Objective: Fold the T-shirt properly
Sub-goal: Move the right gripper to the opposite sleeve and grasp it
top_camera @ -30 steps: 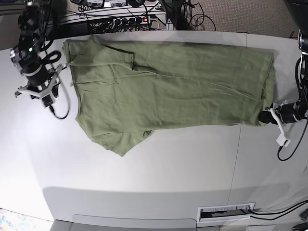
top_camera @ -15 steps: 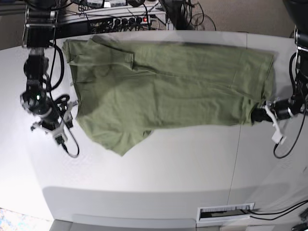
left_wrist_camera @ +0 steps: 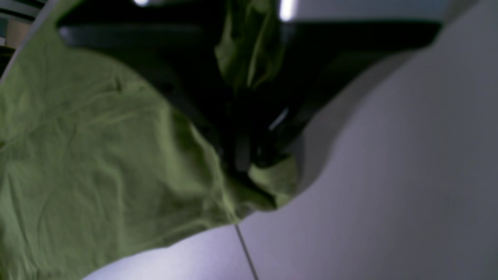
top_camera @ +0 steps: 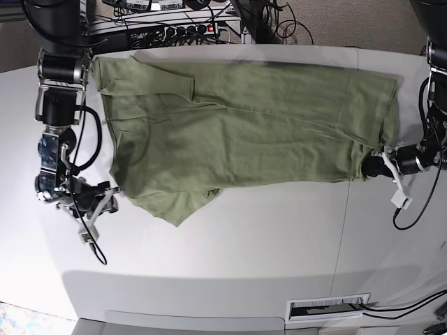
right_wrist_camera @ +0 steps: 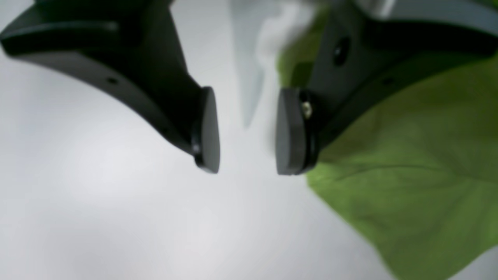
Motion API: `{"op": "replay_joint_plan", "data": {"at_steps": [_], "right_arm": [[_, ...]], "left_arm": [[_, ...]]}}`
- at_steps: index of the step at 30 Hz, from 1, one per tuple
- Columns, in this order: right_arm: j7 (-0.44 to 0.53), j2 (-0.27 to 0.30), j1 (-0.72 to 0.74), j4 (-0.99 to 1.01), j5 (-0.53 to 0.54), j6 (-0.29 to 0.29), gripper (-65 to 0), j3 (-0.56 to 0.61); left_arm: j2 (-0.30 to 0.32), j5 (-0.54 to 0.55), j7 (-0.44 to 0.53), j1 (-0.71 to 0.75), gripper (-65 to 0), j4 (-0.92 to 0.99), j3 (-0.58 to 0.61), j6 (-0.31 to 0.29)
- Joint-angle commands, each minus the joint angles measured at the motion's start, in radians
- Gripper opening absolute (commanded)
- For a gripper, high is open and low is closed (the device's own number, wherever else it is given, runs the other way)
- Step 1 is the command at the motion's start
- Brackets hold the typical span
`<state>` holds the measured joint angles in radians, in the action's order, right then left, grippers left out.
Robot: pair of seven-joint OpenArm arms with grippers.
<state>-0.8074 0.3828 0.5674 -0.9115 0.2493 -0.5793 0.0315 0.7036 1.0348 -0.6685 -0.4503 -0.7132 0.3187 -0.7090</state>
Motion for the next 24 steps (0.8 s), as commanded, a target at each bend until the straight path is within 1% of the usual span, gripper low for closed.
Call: {"op": "replay_joint_plan", "data": {"at_steps": [1,5,8,10,12,16,18,20,23,24], "right_arm": [[0.02,0.001,0.034,0.004,0.022,-0.019,-39.9,-0.004],[0.028,-0.035,0.034,0.058,0.015,-0.026,-39.9,-0.004],[0.04,-0.039,0.034,0.082,0.011,-0.026,-39.9,-0.004],[0.055,-0.037,0.034,0.097,-0.016,-0.026,-39.9,-0.004],[0.051,-0.035,0.034,0.108,-0.027,-0.026,-39.9,-0.004],[-0.012,-0.042,0.027,0.109,0.0,-0.026,-40.5,-0.004],[-0.068,-0.048,0.026,0.109,0.046,-0.026,-43.7,-0.004],[-0.12,-0.059,0.026,0.109,0.086,-0.026,-45.3,-0.004],[-0.159,-0.081,0.026,0.109,0.128,-0.026,-45.8,-0.004],[-0.161,-0.088,0.026,0.109,0.129,-0.026,-48.2,-0.004]], "left_arm": [[0.009,-0.054,-0.056,-0.001,-65.0,0.001,0.005,0.011],[0.01,-0.054,-0.056,-0.001,-65.0,0.001,0.005,0.011],[0.01,-0.054,-0.056,-0.001,-65.0,0.001,0.005,0.011],[0.009,-0.054,-0.056,-0.001,-65.0,0.001,0.005,0.011],[0.009,-0.054,-0.056,-0.001,-65.0,0.001,0.005,0.011],[0.009,-0.054,-0.056,-0.001,-65.0,0.001,0.005,0.011],[0.01,-0.054,-0.056,-0.001,-65.0,0.001,0.005,0.011],[0.009,-0.054,-0.055,-0.001,-65.0,0.001,0.005,0.011],[0.009,-0.054,-0.047,-0.001,-65.0,0.001,0.005,0.011],[0.009,-0.054,-0.046,-0.001,-65.0,0.001,0.005,0.011]]}}
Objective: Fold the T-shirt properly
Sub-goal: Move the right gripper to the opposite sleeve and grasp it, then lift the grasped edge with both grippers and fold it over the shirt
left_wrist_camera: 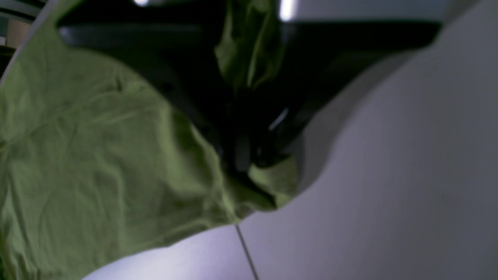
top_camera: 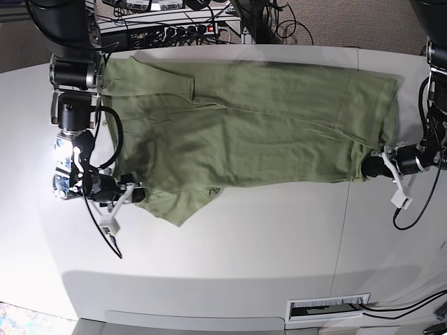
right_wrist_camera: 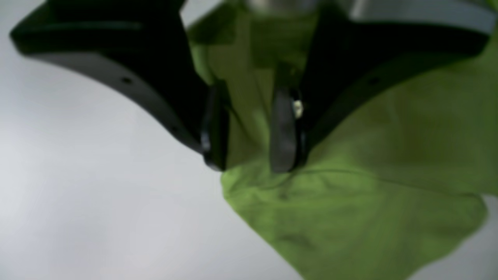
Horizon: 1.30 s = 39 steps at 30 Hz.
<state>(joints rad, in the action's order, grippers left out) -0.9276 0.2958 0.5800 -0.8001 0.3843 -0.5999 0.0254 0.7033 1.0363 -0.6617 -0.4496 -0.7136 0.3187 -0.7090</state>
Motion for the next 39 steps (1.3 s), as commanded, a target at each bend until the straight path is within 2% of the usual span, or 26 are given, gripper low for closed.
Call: {"op": "replay_joint_plan", "data": {"at_steps": [1,3,9,16,23,27,32,39], "right_arm": [[-0.04,-0.005,0.013,-0.003,-0.007,-0.006,-52.4,0.002],[-0.04,-0.007,0.016,-0.005,-0.007,-0.005,-64.8,0.002],[-0.055,0.01,0.021,-0.058,-0.007,-0.005,-65.0,0.001],[-0.2,0.079,0.021,-0.245,-0.005,-0.003,-65.0,0.001],[-0.387,0.17,0.018,-0.422,0.211,-0.003,-65.0,0.001],[-0.412,0.204,0.008,-0.444,0.229,-0.004,-65.0,0.001],[-0.433,0.206,-0.03,-0.444,0.266,-0.004,-65.0,0.001],[-0.455,0.206,-0.054,-0.486,0.29,-0.005,-65.0,0.001]], "left_arm": [[0.01,-0.056,-0.053,-0.002,-65.0,0.002,0.005,0.011],[0.01,-0.056,-0.053,-0.002,-65.0,0.002,0.005,0.011],[0.018,-0.055,-0.018,-0.002,-65.0,-0.002,0.005,0.011],[0.047,-0.055,-0.019,-0.002,-65.0,-0.09,0.005,0.011],[0.111,-0.055,-0.022,-0.002,-65.0,-0.201,0.005,0.011],[0.146,-0.008,-0.032,0.002,-65.0,-0.257,0.005,0.011],[0.177,0.072,-0.106,0.001,-65.0,-0.311,0.005,0.011],[0.181,0.2,-0.246,0.01,-65.0,-0.332,0.005,0.011]]}}
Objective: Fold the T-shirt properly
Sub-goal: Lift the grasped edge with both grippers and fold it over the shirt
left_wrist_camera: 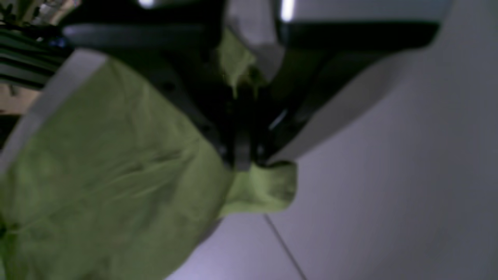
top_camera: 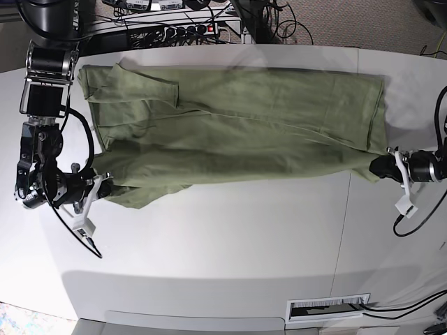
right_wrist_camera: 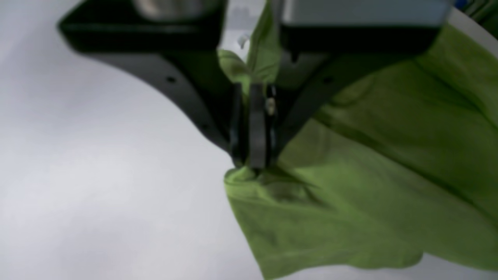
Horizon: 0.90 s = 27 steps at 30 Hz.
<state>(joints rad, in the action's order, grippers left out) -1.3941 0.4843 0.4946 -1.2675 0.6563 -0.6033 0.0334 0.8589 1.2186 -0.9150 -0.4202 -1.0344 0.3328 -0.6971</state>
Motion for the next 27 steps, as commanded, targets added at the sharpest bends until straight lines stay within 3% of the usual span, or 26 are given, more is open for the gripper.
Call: {"op": "replay_joint_plan", "data": {"at_steps": [1,9,15,27], "right_arm": [[0.011,0.018,0.026,-0.028,0.025,-0.001,-65.0,-0.007],[0.002,0.018,-0.034,-0.079,0.055,-0.002,-65.0,-0.007],[0.0,0.018,-0.101,-0.15,0.055,-0.002,-65.0,-0.007],[-0.002,0.064,-0.14,-0.18,0.055,-0.002,-65.0,-0.008]], "left_arm": [[0.026,0.021,0.005,-0.014,-65.0,-0.011,-0.009,-0.001],[0.025,0.122,-0.058,0.067,-65.0,-0.016,-0.009,-0.001],[0.032,0.121,-0.074,0.108,-65.0,-0.031,-0.009,-0.001],[0.128,0.122,-0.103,0.163,-65.0,-0.094,-0.009,-0.001]]}}
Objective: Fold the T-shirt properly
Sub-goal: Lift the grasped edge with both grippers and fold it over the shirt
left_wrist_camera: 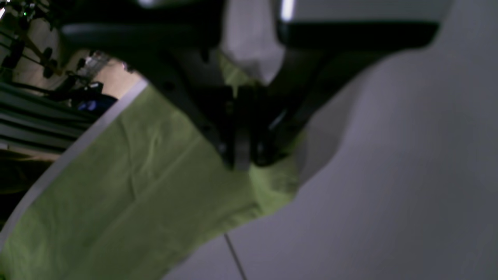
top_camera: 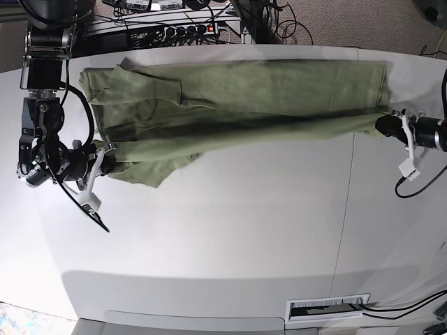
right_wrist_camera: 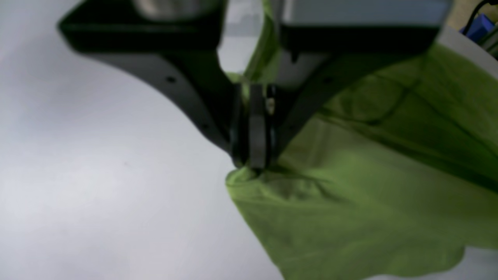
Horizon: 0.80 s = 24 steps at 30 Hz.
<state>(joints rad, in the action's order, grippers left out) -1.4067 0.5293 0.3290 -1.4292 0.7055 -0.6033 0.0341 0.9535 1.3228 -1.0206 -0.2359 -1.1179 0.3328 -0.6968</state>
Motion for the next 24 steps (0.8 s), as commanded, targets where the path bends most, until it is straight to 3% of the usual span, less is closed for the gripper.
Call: {"op": "replay_joint_plan", "data": {"at_steps": [1,7,13,17,24], "right_arm": [[0.01,0.019,0.025,-0.018,0.006,-0.002,-65.0,-0.009],[0.01,0.019,0.017,-0.018,0.02,-0.002,-65.0,-0.009],[0.01,0.019,0.016,-0.018,0.02,-0.002,-65.0,-0.009],[0.01,0.019,0.016,-0.018,0.02,-0.002,-65.0,-0.009],[0.01,0.019,0.014,-0.018,0.02,-0.002,-65.0,-0.009]], "left_arm": [[0.037,0.022,-0.005,-0.021,-65.0,-0.01,-0.009,-0.001],[0.041,0.159,-0.106,-0.004,-65.0,-0.01,-0.009,-0.001],[0.042,0.161,-0.174,0.028,-65.0,-0.01,-0.009,-0.001],[0.044,0.161,-0.283,0.028,-65.0,-0.011,-0.009,-0.001],[0.058,0.161,-0.311,0.029,-65.0,-0.015,-0.009,-0.001]]}}
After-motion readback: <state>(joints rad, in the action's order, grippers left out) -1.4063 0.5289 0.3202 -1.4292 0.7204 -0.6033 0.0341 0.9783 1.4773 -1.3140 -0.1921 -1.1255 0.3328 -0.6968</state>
